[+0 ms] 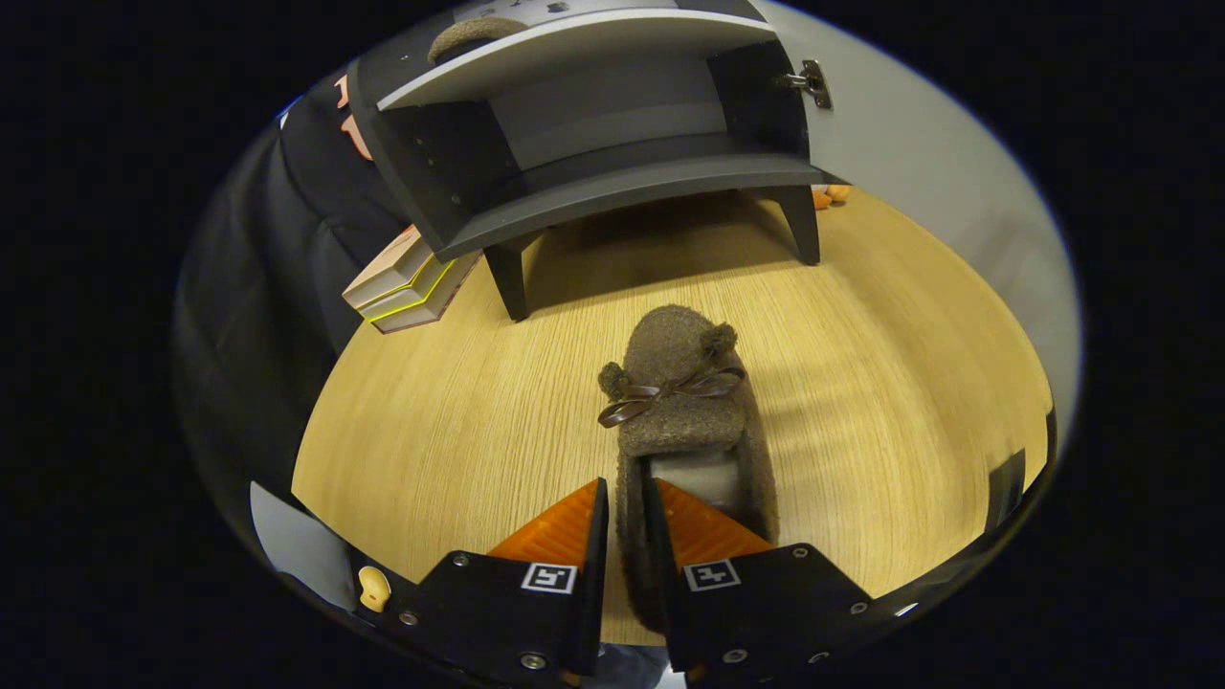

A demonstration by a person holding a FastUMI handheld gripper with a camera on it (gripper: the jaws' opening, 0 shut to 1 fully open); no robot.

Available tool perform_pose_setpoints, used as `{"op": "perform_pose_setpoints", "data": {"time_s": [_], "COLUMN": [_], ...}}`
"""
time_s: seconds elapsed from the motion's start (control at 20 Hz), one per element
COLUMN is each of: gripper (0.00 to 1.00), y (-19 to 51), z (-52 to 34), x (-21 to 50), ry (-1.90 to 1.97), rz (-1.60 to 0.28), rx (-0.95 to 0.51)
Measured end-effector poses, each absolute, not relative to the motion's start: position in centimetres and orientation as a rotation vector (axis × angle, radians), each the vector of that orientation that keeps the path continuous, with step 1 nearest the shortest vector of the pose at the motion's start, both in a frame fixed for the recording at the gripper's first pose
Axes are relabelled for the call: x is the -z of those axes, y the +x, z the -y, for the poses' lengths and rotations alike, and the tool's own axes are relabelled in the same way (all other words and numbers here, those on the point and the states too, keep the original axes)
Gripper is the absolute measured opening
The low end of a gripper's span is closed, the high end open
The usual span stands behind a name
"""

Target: Open the shoe cabinet door, grab the shoes and put them into the shoe cabinet, then close the shoe cabinet door.

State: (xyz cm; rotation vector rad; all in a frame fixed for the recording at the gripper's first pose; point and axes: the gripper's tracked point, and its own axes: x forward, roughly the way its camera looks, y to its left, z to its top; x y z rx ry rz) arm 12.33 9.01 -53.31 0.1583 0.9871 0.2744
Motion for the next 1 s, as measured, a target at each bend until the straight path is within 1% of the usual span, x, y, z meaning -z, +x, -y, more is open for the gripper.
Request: {"op": "perform_pose_setpoints", "data": {"time_s": [0.05, 0.25, 0.35, 0.55, 0.7, 1.0], "gripper": [0.27, 0.12, 0.08, 0.04, 0.04, 0.04], "y": [12.7, 13.3, 13.4, 13.4, 13.2, 12.3], "z": [-8.9, -8.7, -8.6, -8.4, -7.6, -6.0], "x": [53.8, 54.0, 54.2, 53.4, 51.5, 46.2], "ry": [0.150, 0.156, 0.151, 0.152, 0.090, 0.094], "rz": [-0.989, -0.963, -0.962, -0.961, -0.932, -0.876], "rx": [-0.264, -0.247, -0.257, -0.236, -0.242, -0.244]}}
